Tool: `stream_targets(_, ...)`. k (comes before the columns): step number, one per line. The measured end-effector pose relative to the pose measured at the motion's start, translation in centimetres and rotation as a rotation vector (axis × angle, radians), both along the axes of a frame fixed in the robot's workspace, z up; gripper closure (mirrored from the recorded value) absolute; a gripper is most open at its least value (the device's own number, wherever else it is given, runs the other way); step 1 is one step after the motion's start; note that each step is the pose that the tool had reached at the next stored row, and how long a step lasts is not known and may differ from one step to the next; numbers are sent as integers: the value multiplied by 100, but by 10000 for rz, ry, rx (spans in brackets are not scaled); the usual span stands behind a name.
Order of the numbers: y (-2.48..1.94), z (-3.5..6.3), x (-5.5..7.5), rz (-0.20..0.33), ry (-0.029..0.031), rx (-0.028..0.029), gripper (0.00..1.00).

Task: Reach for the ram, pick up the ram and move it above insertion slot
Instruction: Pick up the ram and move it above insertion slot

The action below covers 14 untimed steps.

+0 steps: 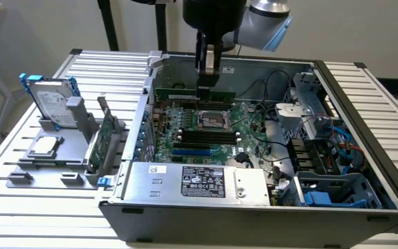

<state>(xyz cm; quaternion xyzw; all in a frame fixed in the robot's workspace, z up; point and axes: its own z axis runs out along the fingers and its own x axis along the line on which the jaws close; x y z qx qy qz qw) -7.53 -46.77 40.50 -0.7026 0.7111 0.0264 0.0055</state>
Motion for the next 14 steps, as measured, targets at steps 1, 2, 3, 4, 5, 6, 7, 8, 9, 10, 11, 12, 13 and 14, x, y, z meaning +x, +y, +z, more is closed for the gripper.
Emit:
stream_targets(1,19,0,26,0,1,-1,87)
stream_targets(2,40,0,50,0,0,0,87)
stream_targets(3,61,0,71,0,0,-1,87)
stream_targets(4,82,0,88,0,0,-2,87)
stream_targets(5,103,0,102,-1,0,-5,87)
stream_targets(6,124,0,114,-2,0,-6,87)
stream_targets(7,144,0,125,-4,1,-10,87)
stream_targets(8,163,0,136,-7,0,-11,87)
stream_targets(9,184,0,148,-9,0,-15,87)
stream_targets(10,203,0,159,-12,1,-18,87)
stream_targets(11,223,0,169,-16,0,-19,87)
stream_targets(12,243,0,179,-19,0,-23,87)
stream_targets(13,259,0,188,-21,0,-25,87)
stream_targets(14,270,0,195,-20,0,-26,87)
